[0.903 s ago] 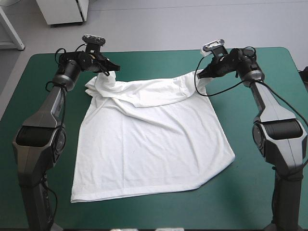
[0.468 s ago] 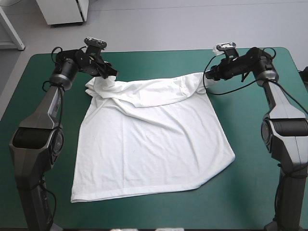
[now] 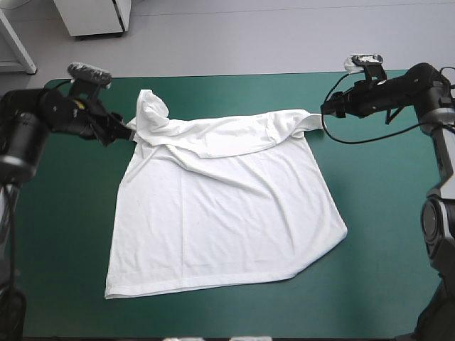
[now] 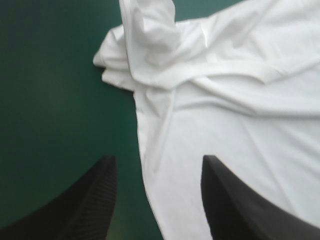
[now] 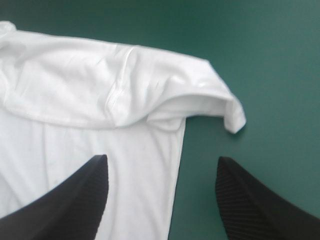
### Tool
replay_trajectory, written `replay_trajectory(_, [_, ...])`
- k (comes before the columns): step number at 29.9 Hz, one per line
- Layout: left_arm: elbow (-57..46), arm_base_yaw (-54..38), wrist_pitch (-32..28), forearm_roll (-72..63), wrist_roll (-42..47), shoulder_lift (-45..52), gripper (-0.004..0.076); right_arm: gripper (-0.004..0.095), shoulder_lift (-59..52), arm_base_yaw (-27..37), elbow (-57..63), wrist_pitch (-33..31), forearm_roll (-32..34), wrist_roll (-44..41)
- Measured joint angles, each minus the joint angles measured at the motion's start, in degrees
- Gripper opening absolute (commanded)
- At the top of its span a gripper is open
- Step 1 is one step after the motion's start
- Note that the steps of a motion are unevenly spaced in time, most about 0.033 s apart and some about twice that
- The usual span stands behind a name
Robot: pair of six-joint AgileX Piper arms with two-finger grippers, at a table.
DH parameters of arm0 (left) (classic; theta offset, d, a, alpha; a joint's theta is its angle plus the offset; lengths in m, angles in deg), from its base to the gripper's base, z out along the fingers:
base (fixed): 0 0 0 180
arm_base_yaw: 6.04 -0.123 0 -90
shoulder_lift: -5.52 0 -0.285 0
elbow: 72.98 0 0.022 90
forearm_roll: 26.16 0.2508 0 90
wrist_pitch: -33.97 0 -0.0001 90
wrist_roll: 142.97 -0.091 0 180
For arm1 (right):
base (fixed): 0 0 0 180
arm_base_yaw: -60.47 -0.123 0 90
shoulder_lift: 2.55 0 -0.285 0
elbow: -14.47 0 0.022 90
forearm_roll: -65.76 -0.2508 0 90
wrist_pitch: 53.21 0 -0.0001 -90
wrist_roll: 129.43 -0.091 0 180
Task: Fold the cloth
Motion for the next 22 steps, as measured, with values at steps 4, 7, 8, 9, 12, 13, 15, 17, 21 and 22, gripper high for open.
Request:
replay_trajectory(4, [-14.0, 0.0, 0.9, 1.1, 2.8, 12.6, 0.0385, 0.0593, -9.0, -1.5, 12.5, -0.1, 3.1, 0.0])
replay_trajectory(7, [-22.1, 0.0, 1.5, 1.7, 4.5, 19.1, 0.0385, 0.0592, -15.5, -4.1, 20.7, 0.0, 6.9, -0.6])
replay_trajectory(8, [-24.1, 0.0, 1.8, 1.7, 4.7, 20.4, 0.0385, 0.0592, -17.7, -5.0, 23.3, 0.2, 8.2, -1.2])
replay_trajectory(9, [-26.4, 0.1, 2.1, 1.7, 5.0, 21.5, 0.0385, 0.0593, -19.8, -6.0, 25.7, 0.3, 9.6, -2.0])
replay_trajectory(12, [-31.7, 1.2, 3.1, 1.9, 6.3, 22.9, 0.0385, 0.0592, -25.3, -9.1, 31.2, 0.5, 14.0, -4.7])
replay_trajectory(13, [-32.9, 1.9, 3.6, 1.9, 6.6, 22.9, 0.0385, 0.0592, -26.6, -10.1, 32.5, 0.5, 15.1, -5.8])
replay_trajectory(15, [-34.7, 3.3, 4.8, 1.8, 7.6, 22.9, 0.0385, 0.0592, -29.1, -12.6, 35.1, 0.6, 17.9, -8.0])
replay_trajectory(17, [-36.1, 4.4, 6.1, 1.8, 8.4, 22.9, 0.0385, 0.059, -30.9, -15.1, 37.1, 0.6, 20.5, -9.9])
replay_trajectory(21, [-38.8, 5.5, 6.7, 1.9, 9.4, 22.9, 0.0385, 0.059, -32.6, -18.6, 39.9, 0.4, 25.6, -12.6])
replay_trajectory(22, [-39.9, 5.6, 6.6, 1.9, 9.4, 23.0, 0.0385, 0.0591, -32.7, -19.1, 40.2, 0.4, 26.4, -13.0])
